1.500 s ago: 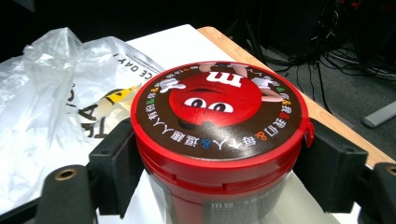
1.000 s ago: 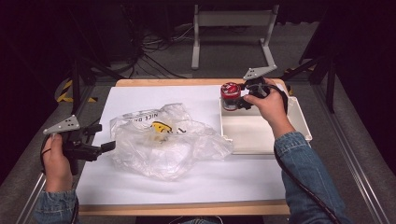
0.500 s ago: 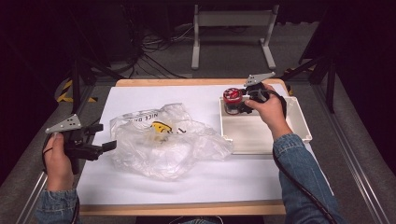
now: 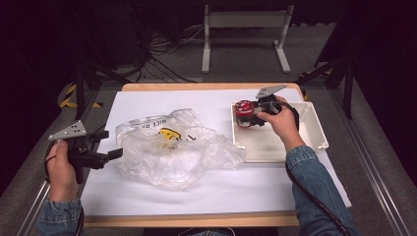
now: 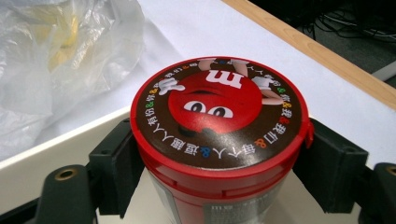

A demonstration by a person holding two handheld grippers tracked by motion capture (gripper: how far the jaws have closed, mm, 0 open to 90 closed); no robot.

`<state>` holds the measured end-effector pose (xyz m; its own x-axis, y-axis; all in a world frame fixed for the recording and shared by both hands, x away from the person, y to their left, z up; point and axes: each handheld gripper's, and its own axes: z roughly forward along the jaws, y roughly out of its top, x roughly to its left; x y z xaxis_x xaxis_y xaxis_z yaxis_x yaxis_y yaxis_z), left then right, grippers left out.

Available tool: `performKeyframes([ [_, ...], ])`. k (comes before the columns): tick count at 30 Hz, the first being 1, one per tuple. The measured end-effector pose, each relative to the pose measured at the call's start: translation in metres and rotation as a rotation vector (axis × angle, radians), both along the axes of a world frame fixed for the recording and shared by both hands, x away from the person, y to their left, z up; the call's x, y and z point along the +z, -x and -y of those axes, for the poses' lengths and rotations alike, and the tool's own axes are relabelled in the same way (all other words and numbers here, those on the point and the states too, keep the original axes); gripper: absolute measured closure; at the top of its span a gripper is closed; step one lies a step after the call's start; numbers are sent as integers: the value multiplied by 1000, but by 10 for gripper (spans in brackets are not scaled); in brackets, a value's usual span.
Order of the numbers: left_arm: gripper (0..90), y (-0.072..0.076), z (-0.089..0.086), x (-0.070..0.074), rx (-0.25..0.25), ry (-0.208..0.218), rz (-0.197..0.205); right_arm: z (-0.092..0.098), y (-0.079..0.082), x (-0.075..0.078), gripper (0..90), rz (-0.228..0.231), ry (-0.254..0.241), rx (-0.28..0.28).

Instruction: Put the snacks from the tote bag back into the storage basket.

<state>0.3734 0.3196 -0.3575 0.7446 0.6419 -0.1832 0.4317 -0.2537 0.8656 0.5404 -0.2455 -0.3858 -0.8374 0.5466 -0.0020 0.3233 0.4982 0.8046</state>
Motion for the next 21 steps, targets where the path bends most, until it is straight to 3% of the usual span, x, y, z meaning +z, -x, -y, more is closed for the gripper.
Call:
performKeyframes([
  [21,18,0,0,0,-5,-1,-6,-3,1,-19,226,-27,15,6],
])
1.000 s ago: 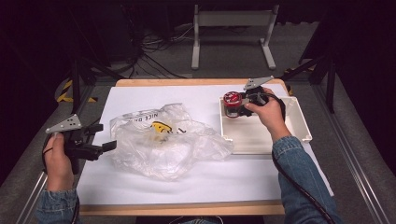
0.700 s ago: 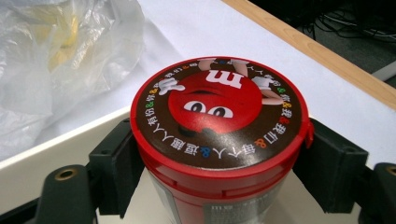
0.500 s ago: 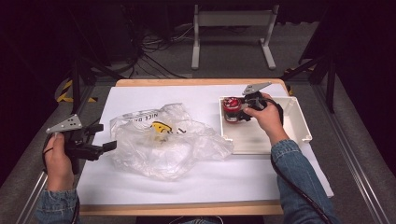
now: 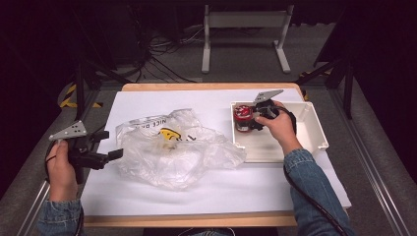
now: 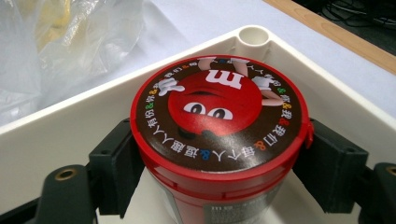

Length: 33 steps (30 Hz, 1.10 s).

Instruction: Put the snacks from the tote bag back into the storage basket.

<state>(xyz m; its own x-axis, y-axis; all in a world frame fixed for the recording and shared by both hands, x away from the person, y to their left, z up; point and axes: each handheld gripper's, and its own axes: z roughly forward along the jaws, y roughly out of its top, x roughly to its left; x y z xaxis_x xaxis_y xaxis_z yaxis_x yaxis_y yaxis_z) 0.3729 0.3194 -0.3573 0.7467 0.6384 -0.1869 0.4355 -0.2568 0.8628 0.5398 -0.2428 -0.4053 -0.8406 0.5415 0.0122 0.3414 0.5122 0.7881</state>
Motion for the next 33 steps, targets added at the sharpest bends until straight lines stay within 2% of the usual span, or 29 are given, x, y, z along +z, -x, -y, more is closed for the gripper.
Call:
performKeyframes([
  [10,19,0,-1,0,6,5,-3,-1,1,-8,225,-9,11,5],
  [19,20,0,2,-1,-13,-1,-18,2,3,-10,221,-19,3,-3],
  [23,19,1,3,-1,-17,-4,-12,2,3,-9,153,-28,-17,-16],
  [27,19,2,6,-4,-18,22,1,4,6,0,85,-26,-37,-43],
  [31,20,3,9,-7,-39,-4,-16,6,14,13,56,-25,-41,-47],
  [33,19,3,9,-8,-43,-8,-12,7,17,17,51,-19,-40,-48],
])
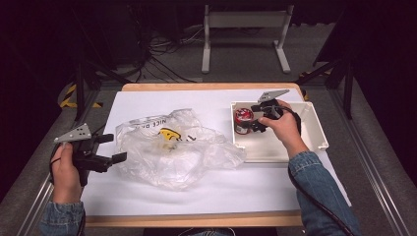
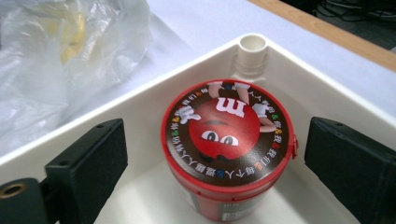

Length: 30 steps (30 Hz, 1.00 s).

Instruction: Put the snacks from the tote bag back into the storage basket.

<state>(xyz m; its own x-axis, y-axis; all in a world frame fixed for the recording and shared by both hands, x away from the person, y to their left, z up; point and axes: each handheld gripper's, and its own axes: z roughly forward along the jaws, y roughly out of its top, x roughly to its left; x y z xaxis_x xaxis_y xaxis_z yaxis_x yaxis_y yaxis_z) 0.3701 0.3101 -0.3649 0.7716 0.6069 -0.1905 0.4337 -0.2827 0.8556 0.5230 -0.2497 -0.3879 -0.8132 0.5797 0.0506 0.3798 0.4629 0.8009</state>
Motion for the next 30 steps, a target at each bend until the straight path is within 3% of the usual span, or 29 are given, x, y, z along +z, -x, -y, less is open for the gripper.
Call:
performKeyframes([
  [3,20,3,1,-2,-1,-1,-10,3,10,16,46,22,-11,7],
  [9,23,5,4,-3,-17,14,9,6,28,35,54,60,-21,0],
  [10,22,5,6,-2,-24,11,9,6,36,42,51,58,-49,11],
  [16,22,8,12,-1,-61,11,4,10,56,56,51,42,-90,50],
  [21,21,15,17,-3,-91,7,4,14,76,64,50,31,-89,97],
  [30,21,21,25,-5,-114,8,23,23,106,64,30,40,-129,118],
])
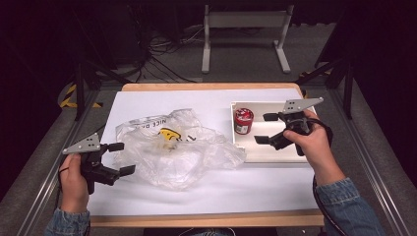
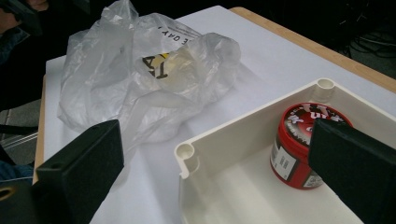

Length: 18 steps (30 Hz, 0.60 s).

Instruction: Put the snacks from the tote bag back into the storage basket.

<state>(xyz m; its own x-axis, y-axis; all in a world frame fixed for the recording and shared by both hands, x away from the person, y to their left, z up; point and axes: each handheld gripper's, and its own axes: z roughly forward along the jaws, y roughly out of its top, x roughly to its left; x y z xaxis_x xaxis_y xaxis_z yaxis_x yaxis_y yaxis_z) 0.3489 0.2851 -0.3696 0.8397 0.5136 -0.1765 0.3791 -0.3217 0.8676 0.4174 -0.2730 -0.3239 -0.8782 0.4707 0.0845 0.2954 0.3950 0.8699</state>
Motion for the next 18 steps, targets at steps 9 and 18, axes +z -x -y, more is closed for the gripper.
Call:
performKeyframes([
  [9,21,8,8,-1,-17,-1,29,-2,21,-12,26,-4,-5,8],
  [18,21,23,11,-15,-11,30,51,-4,37,-33,20,27,-86,-10],
])
